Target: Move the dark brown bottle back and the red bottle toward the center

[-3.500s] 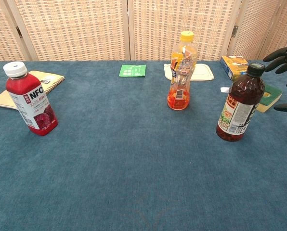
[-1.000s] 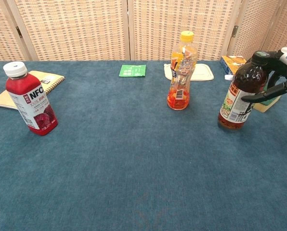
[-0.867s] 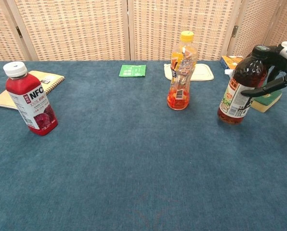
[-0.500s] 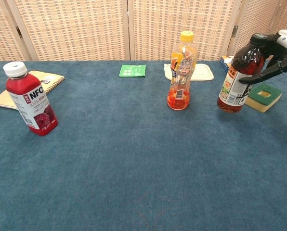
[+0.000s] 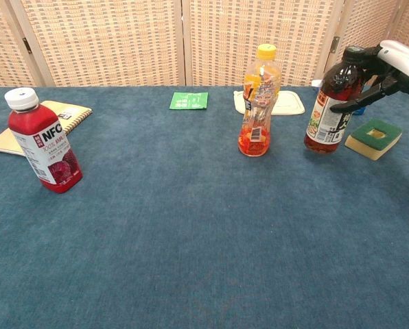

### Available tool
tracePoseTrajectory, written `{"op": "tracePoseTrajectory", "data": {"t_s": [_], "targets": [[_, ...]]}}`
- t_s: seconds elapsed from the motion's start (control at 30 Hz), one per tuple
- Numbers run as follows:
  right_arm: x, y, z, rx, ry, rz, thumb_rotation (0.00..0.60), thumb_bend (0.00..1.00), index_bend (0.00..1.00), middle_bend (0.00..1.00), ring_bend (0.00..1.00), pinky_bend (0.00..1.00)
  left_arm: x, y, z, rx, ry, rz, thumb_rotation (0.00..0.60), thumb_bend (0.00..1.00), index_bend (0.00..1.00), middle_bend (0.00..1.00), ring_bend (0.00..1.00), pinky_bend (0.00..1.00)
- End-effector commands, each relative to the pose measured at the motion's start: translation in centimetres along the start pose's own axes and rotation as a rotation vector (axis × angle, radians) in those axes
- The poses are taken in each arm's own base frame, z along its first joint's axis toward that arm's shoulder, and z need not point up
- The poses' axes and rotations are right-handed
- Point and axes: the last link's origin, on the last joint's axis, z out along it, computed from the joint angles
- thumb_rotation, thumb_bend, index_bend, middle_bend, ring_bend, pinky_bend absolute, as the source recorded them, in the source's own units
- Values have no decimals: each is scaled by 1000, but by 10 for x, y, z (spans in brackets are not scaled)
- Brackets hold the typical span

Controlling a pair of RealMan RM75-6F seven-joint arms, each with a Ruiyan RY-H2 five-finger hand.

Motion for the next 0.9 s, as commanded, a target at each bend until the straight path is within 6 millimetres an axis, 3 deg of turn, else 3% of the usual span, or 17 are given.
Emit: {"op": "tracePoseTrajectory", "data": {"t_s": [0.03,0.9], "targets": [[0,-1,5,-1,6,-1,600,143,504,528,457,587,0,-1,0,3,0,-2,600,114,360,452,443,617],[-15,1,23,-12,-20,-4,600,140,504,519,458,587,0,-3,1,12,-11,-12,600,113,360,452,443,617]]}}
